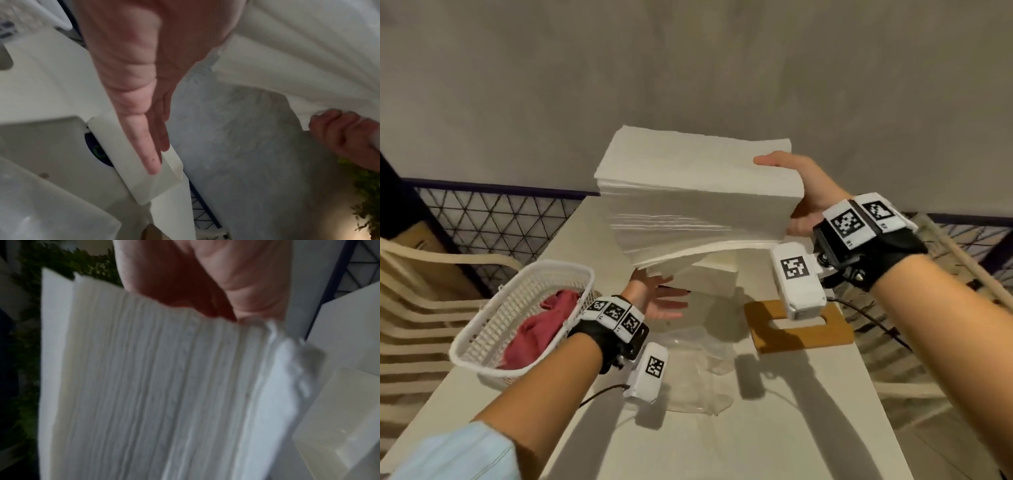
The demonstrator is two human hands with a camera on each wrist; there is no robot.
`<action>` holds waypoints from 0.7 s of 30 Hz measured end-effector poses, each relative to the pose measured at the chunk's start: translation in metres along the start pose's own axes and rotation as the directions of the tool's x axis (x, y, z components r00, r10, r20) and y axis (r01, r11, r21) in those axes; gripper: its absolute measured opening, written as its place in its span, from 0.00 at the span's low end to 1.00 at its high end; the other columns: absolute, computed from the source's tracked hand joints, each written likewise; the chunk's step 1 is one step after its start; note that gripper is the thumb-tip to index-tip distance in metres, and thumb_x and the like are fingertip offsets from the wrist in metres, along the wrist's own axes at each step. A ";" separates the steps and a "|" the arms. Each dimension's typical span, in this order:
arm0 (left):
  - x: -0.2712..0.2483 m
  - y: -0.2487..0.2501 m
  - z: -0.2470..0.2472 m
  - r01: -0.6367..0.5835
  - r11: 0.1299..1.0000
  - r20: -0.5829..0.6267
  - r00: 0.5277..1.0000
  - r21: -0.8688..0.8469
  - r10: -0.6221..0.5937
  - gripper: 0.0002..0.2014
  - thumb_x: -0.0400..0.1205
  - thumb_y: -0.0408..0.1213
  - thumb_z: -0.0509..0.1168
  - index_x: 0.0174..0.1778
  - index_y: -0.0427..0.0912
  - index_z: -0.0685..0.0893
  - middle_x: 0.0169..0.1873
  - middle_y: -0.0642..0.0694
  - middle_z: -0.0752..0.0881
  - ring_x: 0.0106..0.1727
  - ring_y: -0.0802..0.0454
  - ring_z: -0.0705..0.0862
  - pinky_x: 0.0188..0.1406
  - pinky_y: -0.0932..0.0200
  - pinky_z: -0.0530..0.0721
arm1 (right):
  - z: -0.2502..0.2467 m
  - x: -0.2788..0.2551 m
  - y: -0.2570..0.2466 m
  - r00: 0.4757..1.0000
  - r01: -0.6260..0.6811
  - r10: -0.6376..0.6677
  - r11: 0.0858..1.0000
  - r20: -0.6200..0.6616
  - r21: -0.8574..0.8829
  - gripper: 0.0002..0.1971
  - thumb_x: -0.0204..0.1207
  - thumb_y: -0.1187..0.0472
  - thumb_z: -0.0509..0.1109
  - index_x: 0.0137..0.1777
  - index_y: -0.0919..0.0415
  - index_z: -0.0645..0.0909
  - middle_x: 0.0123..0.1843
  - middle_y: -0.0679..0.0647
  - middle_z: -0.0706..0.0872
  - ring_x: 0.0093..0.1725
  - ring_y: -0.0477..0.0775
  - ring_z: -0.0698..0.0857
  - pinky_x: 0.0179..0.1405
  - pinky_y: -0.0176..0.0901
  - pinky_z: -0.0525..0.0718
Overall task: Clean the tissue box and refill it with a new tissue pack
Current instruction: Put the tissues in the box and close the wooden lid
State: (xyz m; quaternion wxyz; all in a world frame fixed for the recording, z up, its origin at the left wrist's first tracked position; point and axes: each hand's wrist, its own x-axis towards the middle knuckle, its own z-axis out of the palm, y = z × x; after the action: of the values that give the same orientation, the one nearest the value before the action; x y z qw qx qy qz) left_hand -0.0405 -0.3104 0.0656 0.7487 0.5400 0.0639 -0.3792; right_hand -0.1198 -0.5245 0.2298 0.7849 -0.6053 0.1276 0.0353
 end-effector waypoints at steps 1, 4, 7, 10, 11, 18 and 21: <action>0.004 0.001 0.001 0.011 0.997 0.047 0.999 -0.070 -0.008 0.22 0.83 0.48 0.42 0.53 0.36 0.74 0.45 0.30 0.85 0.49 0.29 0.83 0.59 0.32 0.75 | 0.001 0.005 0.004 1.000 -0.015 0.015 1.000 -0.002 0.017 0.09 0.75 0.56 0.64 0.48 0.58 0.83 0.38 0.53 0.88 0.34 0.52 0.88 0.37 0.42 0.88; 0.021 0.011 -0.001 -0.024 0.947 0.098 0.993 -0.319 0.058 0.27 0.81 0.53 0.44 0.61 0.36 0.76 0.51 0.27 0.85 0.50 0.27 0.84 0.48 0.27 0.81 | -0.007 0.022 0.020 0.993 -0.096 0.098 0.995 -0.066 0.035 0.21 0.70 0.55 0.68 0.63 0.60 0.79 0.50 0.58 0.86 0.44 0.57 0.87 0.42 0.47 0.89; 0.037 0.035 -0.009 -0.063 0.952 0.056 0.995 -0.299 0.084 0.32 0.78 0.64 0.46 0.57 0.41 0.79 0.54 0.33 0.84 0.55 0.33 0.81 0.50 0.33 0.83 | -0.020 0.039 0.038 0.962 -0.178 0.178 0.984 -0.206 0.016 0.32 0.60 0.53 0.76 0.66 0.61 0.78 0.56 0.61 0.84 0.51 0.61 0.85 0.50 0.50 0.87; 0.051 0.061 -0.018 0.006 0.996 0.170 0.985 -0.087 0.009 0.33 0.74 0.68 0.51 0.56 0.44 0.81 0.53 0.36 0.86 0.55 0.37 0.83 0.48 0.39 0.84 | -0.032 0.062 0.055 0.940 -0.254 0.235 0.966 -0.247 -0.050 0.36 0.58 0.49 0.79 0.66 0.62 0.79 0.54 0.60 0.85 0.44 0.59 0.87 0.39 0.43 0.85; 0.055 0.070 -0.017 0.014 1.000 0.199 0.980 0.024 -0.019 0.28 0.75 0.65 0.54 0.54 0.46 0.82 0.49 0.39 0.88 0.51 0.40 0.85 0.48 0.42 0.85 | -0.033 0.071 0.060 0.939 -0.251 0.228 0.966 -0.258 -0.060 0.30 0.61 0.49 0.77 0.63 0.62 0.81 0.49 0.60 0.86 0.36 0.56 0.89 0.31 0.41 0.86; 0.116 0.139 -0.026 -0.029 0.847 0.051 0.999 0.531 0.003 0.20 0.67 0.53 0.71 0.54 0.51 0.82 0.49 0.48 0.85 0.50 0.50 0.82 0.44 0.60 0.80 | -0.023 0.141 0.076 0.882 -0.177 0.148 0.984 -0.447 -0.022 0.05 0.68 0.55 0.71 0.37 0.55 0.80 0.31 0.54 0.83 0.32 0.53 0.81 0.37 0.41 0.76; 0.142 0.143 -0.027 -0.007 0.851 -0.028 0.999 0.525 0.025 0.16 0.71 0.48 0.69 0.53 0.50 0.83 0.50 0.48 0.82 0.50 0.50 0.79 0.43 0.60 0.76 | -0.019 0.167 0.085 0.856 -0.213 0.208 0.976 -0.474 0.045 0.06 0.72 0.61 0.65 0.34 0.59 0.76 0.28 0.55 0.81 0.26 0.52 0.80 0.26 0.35 0.76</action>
State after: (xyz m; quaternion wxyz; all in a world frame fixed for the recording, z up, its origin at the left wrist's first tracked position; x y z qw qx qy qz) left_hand 0.1590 -0.3397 0.0914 0.5752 0.7304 -0.0337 -0.3668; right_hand 0.0206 -0.5367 0.1050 0.7182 -0.5813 0.3815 -0.0282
